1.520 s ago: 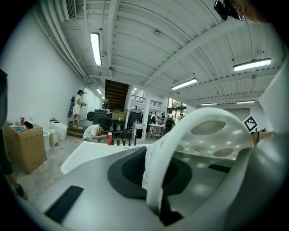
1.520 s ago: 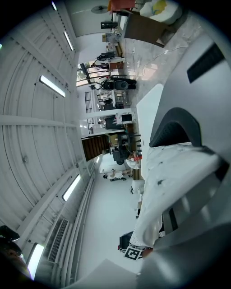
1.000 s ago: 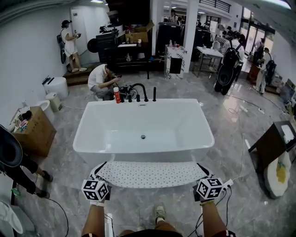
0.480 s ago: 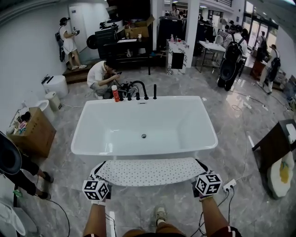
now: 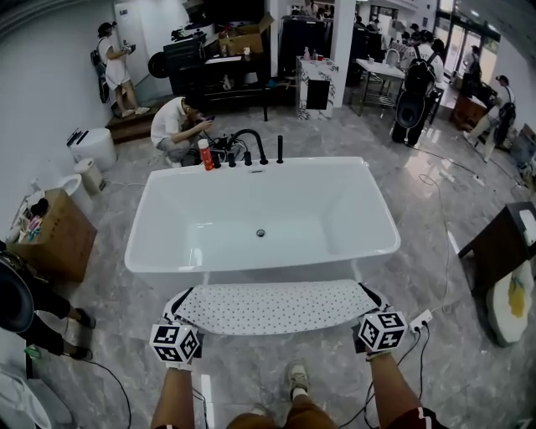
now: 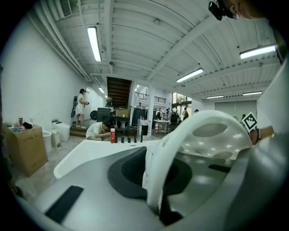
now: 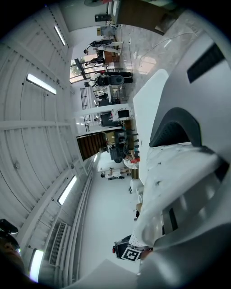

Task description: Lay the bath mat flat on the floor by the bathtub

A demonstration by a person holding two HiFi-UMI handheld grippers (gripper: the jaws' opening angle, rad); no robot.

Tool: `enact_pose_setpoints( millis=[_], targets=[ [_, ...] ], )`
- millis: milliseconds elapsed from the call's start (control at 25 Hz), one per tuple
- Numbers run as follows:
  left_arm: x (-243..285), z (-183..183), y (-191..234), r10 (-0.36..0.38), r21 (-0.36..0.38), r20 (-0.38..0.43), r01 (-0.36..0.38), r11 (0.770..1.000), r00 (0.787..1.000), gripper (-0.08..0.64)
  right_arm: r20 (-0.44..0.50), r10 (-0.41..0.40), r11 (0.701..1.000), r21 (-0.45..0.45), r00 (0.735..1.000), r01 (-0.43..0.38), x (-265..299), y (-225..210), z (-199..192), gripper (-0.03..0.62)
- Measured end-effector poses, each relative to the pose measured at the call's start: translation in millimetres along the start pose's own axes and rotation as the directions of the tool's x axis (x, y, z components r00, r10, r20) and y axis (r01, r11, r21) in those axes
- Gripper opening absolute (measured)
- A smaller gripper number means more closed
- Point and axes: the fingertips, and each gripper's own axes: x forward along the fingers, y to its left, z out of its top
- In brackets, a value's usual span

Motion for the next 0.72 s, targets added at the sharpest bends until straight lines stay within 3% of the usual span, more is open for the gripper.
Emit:
enact_pose_setpoints(
  millis=[280, 720],
  targets=[
    [4.2, -37.7, 11.4, 0.01, 0.027, 0.008, -0.01, 1.0, 1.0, 0.025, -0.007, -0.002, 1.0, -0.013, 1.0, 0.002, 6.0, 4.2, -49.4, 0.029],
    [41.2, -136.9, 30.4, -0.014, 0.035, -0.001, 0.014, 0.999, 1.0, 0.025, -0.01, -0.033, 0.999, 0.006, 0.999, 0.033, 53.7, -10.3, -142.0, 0.029]
  ],
)
